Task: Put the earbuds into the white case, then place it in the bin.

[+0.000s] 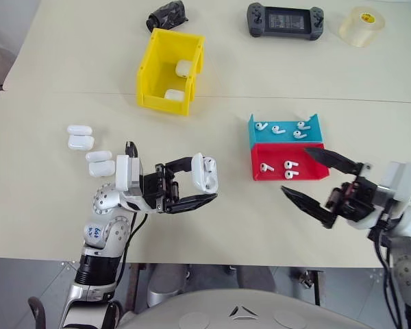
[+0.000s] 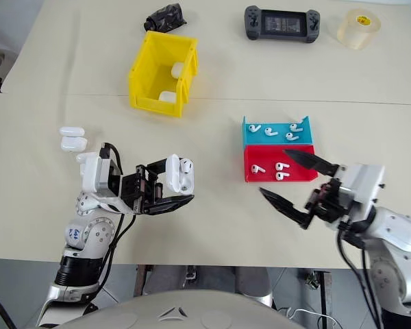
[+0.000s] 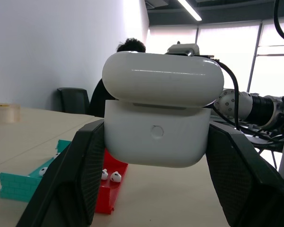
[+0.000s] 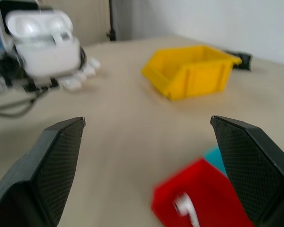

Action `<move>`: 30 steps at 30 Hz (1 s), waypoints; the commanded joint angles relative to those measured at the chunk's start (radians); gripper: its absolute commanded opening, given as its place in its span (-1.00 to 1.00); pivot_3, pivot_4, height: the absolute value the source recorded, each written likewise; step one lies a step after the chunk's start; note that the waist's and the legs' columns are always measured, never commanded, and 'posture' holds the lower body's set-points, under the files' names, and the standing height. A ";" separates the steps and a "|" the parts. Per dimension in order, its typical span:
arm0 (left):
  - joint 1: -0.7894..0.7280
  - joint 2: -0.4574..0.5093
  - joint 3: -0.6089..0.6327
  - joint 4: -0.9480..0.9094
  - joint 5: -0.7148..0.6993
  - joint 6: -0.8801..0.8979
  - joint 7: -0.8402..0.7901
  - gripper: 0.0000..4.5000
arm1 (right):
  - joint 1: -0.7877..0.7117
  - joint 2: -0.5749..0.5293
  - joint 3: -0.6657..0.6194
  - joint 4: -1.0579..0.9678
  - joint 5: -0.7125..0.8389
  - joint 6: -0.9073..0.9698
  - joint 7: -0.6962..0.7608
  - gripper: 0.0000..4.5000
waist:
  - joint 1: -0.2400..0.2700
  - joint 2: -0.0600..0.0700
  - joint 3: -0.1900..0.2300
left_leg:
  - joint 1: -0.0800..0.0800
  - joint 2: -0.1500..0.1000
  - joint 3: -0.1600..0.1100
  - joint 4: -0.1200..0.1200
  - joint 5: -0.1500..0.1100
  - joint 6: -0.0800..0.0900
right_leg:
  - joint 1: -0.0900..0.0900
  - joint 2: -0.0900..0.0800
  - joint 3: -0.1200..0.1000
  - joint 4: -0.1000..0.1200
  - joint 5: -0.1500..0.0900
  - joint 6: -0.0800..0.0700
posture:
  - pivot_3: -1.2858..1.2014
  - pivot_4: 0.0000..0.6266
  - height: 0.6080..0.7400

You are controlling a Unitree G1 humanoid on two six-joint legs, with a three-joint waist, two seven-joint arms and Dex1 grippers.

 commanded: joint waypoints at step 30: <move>-0.032 -0.007 -0.101 -0.067 0.047 -0.032 0.009 0.24 | -1.179 -0.164 0.774 0.669 -0.641 0.473 0.157 0.98 | -0.007 0.006 0.003 | -0.017 -0.002 0.000 0.004 0.001 -0.002 | -0.020 0.000 -0.003 0.008 0.000 0.001 | 0.03 -0.52 1.00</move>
